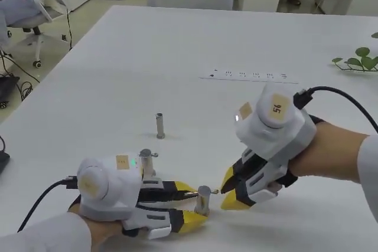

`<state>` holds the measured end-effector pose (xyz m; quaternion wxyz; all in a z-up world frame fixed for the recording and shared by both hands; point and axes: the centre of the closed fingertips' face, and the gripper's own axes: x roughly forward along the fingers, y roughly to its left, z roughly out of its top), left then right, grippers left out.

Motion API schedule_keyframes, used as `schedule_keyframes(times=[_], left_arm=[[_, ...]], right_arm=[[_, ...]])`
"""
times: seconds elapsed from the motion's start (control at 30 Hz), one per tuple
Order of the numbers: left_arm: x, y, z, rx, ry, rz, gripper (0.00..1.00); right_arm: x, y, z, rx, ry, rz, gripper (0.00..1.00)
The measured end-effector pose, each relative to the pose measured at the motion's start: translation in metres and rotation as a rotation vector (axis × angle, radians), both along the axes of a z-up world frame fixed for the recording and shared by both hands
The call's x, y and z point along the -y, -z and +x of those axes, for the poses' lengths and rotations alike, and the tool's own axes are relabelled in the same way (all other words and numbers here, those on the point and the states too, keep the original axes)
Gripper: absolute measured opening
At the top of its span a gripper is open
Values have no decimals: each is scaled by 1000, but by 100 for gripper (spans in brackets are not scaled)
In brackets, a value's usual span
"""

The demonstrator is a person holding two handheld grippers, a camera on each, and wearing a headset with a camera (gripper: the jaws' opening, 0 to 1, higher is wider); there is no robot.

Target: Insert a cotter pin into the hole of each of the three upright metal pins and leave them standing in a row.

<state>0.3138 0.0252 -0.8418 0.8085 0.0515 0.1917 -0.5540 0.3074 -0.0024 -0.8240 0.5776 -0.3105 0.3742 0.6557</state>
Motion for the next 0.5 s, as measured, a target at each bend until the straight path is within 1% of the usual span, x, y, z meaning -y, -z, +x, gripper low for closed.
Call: schedule_keyframes(times=[0.07, 0.3, 0.43, 0.5], left_arm=[[-3, -2, -2, -9, -5, -7, 32], [-14, -16, -11, -10, -21, -24, 39], [-23, -22, -16, -3, -38, -32, 43], [-26, -26, -19, 4, -43, -36, 44]], right_arm=[[1, 1, -1, -5, 13, 8, 21], [0, 7, -2, -15, 59, 44, 26], [-2, 9, -1, -8, 79, 70, 27], [-3, 10, -2, -14, 88, 92, 27]])
